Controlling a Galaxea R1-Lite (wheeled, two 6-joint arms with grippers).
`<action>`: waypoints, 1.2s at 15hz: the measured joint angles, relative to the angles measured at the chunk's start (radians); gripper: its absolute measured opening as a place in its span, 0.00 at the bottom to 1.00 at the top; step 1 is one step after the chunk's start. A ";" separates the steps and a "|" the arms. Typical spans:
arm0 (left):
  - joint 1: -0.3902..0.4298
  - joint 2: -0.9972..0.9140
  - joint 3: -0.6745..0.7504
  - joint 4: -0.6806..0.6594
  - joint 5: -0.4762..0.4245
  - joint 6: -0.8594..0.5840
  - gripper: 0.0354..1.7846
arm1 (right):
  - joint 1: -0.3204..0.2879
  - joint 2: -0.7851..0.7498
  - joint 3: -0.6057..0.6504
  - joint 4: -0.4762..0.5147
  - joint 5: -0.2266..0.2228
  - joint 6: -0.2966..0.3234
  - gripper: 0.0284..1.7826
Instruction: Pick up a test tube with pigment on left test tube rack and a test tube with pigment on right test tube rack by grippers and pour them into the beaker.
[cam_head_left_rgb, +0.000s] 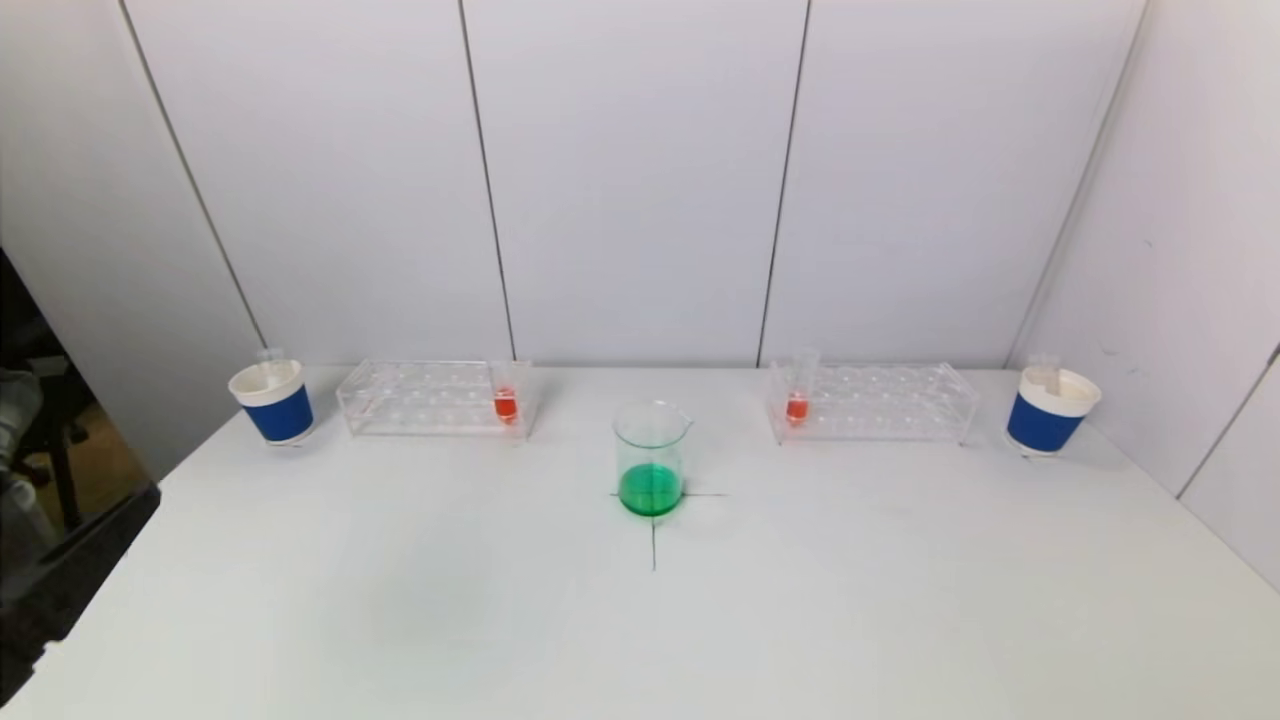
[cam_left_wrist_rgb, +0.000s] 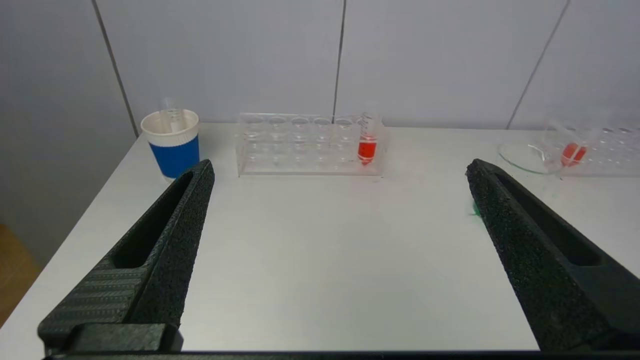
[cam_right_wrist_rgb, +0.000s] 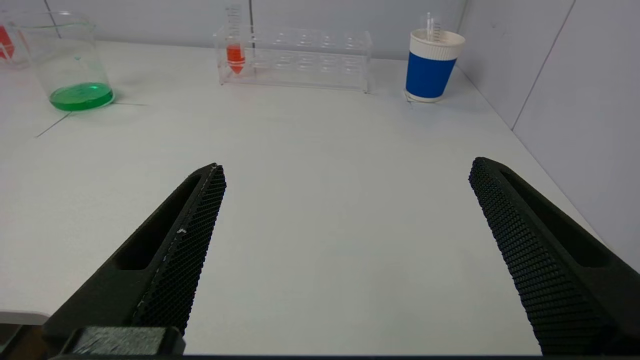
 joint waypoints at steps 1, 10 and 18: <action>0.000 -0.088 0.000 0.096 0.001 0.000 0.99 | 0.000 0.000 0.000 0.000 0.000 0.000 0.99; -0.030 -0.421 0.007 0.520 0.052 0.015 0.99 | 0.000 0.000 0.000 0.000 0.000 0.000 0.99; -0.075 -0.636 0.038 0.750 0.088 0.073 0.99 | 0.000 0.000 0.000 0.000 0.000 0.000 0.99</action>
